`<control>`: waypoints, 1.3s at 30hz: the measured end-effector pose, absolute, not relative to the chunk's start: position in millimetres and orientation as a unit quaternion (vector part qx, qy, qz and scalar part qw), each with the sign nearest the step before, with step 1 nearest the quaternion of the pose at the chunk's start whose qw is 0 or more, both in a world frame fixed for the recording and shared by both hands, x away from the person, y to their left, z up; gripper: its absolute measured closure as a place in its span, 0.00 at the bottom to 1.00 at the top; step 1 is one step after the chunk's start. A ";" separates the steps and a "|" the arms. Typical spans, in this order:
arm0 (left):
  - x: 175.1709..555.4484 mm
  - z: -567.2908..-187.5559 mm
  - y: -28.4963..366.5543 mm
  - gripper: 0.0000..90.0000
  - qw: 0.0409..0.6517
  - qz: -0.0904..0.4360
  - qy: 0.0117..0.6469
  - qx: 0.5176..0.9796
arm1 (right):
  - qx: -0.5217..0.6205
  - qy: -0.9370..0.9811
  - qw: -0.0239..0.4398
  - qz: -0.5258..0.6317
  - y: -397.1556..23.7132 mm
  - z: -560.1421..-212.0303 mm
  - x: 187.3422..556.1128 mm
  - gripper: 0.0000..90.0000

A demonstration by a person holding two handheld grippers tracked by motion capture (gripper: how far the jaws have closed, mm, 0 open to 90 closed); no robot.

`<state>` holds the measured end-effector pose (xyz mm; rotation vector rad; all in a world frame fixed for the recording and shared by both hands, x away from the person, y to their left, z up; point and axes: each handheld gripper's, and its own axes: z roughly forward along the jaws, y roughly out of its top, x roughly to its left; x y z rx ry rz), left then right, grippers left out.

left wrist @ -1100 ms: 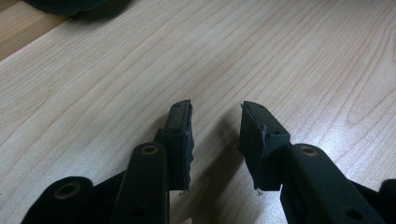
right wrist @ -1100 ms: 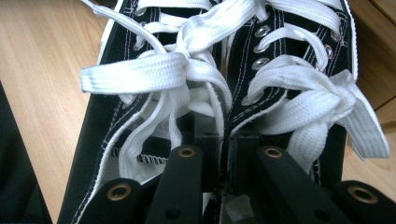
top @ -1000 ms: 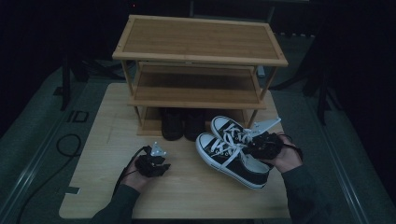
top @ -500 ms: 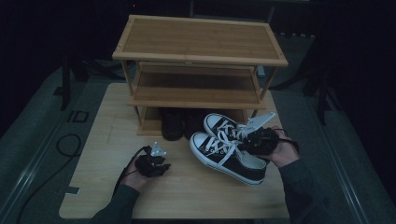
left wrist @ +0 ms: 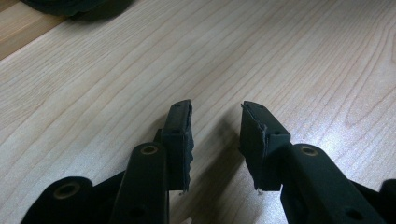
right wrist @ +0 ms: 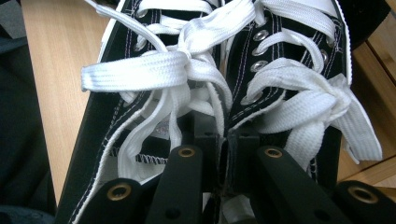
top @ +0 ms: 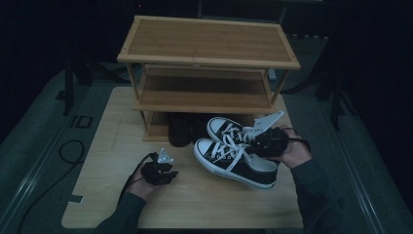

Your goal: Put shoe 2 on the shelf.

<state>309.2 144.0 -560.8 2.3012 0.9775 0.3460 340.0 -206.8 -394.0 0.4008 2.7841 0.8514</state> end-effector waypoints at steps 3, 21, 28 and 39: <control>309.3 -560.8 144.1 0.71 0.303 0.131 0.368 0.869 | 0.133 0.943 0.100 0.289 -207.0 -392.7 341.4 0.95; 309.0 -561.0 143.1 0.71 0.305 0.132 0.367 0.869 | 0.100 0.941 0.098 0.309 -203.0 -373.1 342.1 0.94; 309.2 -561.1 143.5 0.71 0.306 0.131 0.367 0.868 | 0.087 0.941 0.100 0.311 -196.3 -368.1 341.4 0.94; 309.0 -560.9 143.5 0.71 0.306 0.131 0.367 0.869 | 0.069 0.939 0.099 0.321 -192.6 -358.5 339.9 0.94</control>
